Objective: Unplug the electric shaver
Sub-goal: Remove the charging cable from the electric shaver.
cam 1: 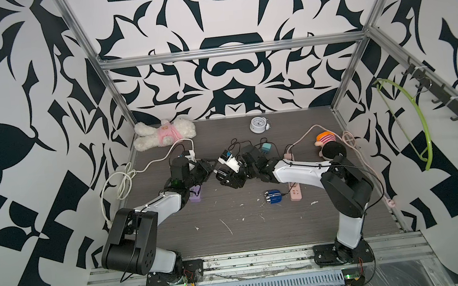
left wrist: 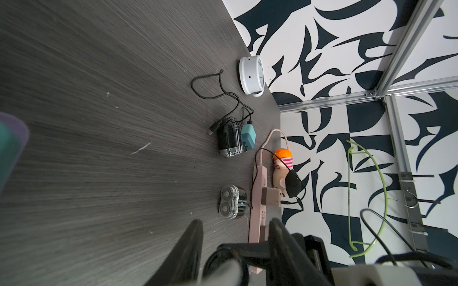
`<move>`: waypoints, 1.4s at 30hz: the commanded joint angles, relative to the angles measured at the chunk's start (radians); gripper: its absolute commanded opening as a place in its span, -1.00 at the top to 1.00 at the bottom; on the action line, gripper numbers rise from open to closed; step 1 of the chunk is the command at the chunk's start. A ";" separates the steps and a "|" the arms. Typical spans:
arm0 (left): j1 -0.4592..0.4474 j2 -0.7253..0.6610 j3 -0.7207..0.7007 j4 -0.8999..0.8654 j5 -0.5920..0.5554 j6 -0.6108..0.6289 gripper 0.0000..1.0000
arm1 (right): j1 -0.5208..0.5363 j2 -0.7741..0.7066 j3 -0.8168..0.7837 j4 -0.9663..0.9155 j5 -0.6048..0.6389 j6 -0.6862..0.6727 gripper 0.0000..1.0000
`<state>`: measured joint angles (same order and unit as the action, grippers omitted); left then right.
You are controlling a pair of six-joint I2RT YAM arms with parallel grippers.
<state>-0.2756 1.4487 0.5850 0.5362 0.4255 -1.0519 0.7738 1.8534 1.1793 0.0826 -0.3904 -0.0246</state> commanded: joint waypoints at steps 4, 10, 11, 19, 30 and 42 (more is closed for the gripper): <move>-0.005 0.014 0.022 0.033 0.022 0.006 0.17 | 0.002 -0.051 0.001 0.065 -0.029 0.009 1.00; -0.005 0.007 0.015 0.039 0.022 0.007 0.30 | 0.002 -0.058 -0.002 0.063 -0.024 0.011 1.00; -0.005 0.007 0.015 0.039 0.021 0.006 0.30 | 0.002 -0.060 -0.004 0.063 -0.023 0.011 1.00; -0.005 0.002 0.006 0.062 0.016 -0.005 0.54 | 0.002 -0.083 -0.025 0.070 -0.006 0.002 1.00; -0.005 0.019 0.011 0.077 0.019 0.002 1.00 | 0.002 -0.110 -0.046 0.031 0.023 -0.023 1.00; -0.005 0.055 0.024 0.086 0.008 0.026 1.00 | 0.002 -0.136 -0.087 -0.045 0.053 -0.045 1.00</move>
<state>-0.2871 1.4944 0.5850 0.5865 0.4492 -1.0504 0.7731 1.7805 1.1145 0.0715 -0.3466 -0.0563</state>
